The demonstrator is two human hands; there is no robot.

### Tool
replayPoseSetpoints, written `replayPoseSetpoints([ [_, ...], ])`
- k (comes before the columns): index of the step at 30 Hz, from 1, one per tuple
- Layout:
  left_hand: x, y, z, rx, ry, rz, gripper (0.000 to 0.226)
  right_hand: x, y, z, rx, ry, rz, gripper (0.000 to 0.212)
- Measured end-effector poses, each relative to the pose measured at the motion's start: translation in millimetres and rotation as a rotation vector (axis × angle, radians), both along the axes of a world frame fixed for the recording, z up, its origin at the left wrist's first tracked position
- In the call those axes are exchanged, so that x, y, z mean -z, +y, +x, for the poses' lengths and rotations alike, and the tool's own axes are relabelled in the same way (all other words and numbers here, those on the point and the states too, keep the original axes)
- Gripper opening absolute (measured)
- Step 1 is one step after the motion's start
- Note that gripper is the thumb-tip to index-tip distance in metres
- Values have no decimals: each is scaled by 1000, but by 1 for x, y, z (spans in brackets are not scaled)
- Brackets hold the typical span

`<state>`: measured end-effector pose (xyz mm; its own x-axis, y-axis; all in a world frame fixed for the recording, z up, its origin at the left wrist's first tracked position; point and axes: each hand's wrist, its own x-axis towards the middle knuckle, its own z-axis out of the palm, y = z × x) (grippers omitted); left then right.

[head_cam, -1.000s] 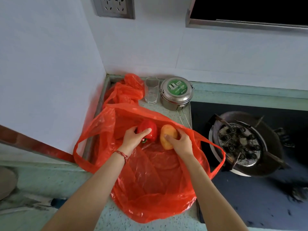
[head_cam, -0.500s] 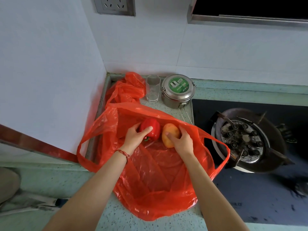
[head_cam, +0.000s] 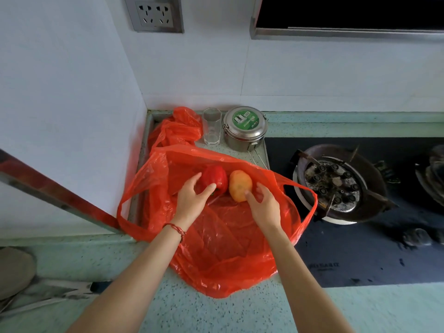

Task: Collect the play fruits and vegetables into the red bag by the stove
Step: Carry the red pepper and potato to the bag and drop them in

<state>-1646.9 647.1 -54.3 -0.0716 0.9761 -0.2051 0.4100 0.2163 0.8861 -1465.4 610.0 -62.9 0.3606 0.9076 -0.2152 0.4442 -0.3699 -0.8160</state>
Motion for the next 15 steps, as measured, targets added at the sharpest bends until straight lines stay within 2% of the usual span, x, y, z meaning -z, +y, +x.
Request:
replayPoseSetpoints([
  [6,-12,-29,5,129,109,198,48,-13,-39,1,-12,-133,53,58],
  [11,-13,-50,17,389,282,352,50,-19,-79,7,-17,-360,67,56],
  [15,-9,-68,28,576,436,453,53,-21,-116,20,30,-459,55,55],
])
